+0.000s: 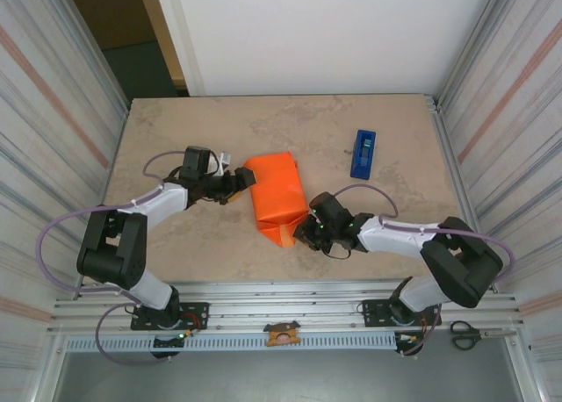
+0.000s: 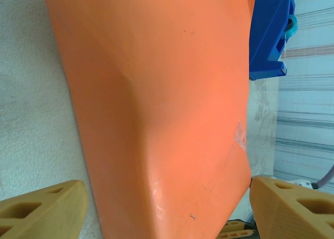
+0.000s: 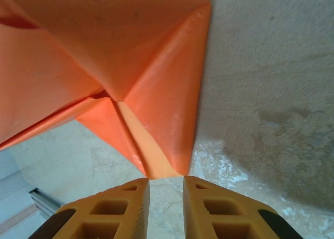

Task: Wrap the gift box in paper
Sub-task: Fifth fold the wrapping paper around the gift box.

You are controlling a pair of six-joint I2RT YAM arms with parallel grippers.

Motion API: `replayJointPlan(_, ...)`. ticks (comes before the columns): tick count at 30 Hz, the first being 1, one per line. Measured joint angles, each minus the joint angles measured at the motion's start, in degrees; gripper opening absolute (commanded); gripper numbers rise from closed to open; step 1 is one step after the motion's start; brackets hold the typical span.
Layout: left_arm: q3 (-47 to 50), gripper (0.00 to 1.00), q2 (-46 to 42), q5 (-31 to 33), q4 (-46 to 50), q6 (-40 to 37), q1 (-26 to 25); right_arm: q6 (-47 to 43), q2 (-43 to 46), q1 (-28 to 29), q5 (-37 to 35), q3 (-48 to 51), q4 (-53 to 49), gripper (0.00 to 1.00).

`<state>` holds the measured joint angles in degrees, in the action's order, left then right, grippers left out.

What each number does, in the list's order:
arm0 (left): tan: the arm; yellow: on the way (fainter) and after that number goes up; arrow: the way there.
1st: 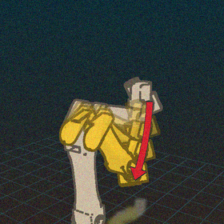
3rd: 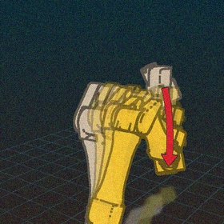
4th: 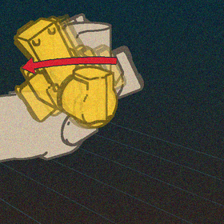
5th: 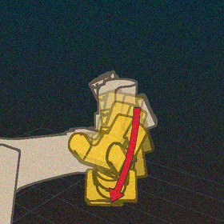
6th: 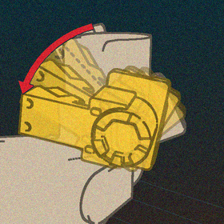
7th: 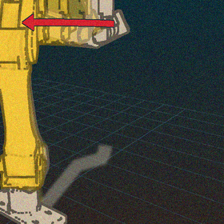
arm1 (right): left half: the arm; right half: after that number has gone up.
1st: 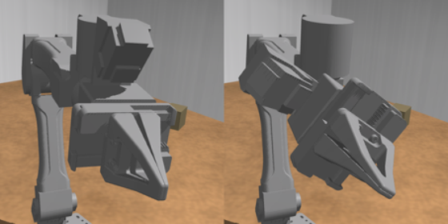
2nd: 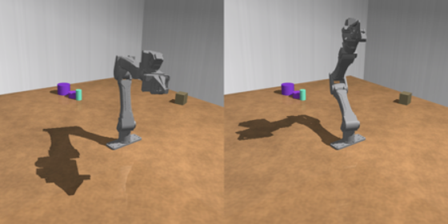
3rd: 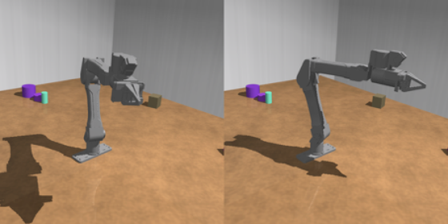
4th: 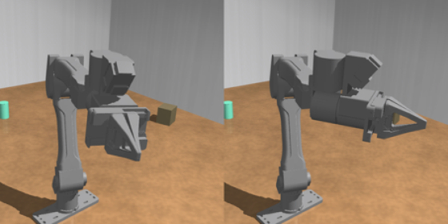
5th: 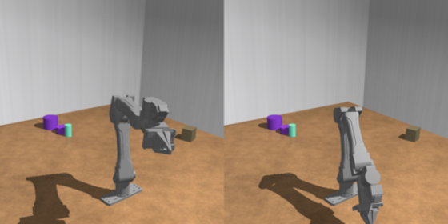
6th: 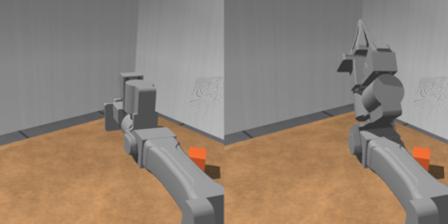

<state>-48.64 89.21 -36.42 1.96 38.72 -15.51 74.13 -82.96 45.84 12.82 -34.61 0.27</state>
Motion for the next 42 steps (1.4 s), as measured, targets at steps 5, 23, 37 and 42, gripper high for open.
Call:
replayJointPlan(5, 0.0, 0.81, 0.0, 0.0, 0.2, 0.0, 0.0, 1.9, -1.7, 0.0, -1.3, 0.0, 1.2, 0.24)
replayJointPlan(23, 0.7, 0.81, -0.3, 0.0, 0.9, 0.0, 0.0, 2.4, -6.5, -0.1, -0.8, -1.1, 5.4, 0.23)
replayJointPlan(37, 1.2, 0.81, -3.4, 0.0, 1.2, -1.4, 0.0, 2.4, -6.7, -0.1, -0.9, -1.1, 9.1, 0.21)
replayJointPlan(42, 1.2, 0.80, -5.5, 0.7, 2.9, -4.5, 0.0, 2.7, -6.3, -0.1, -1.0, -1.0, 9.2, 0.20)
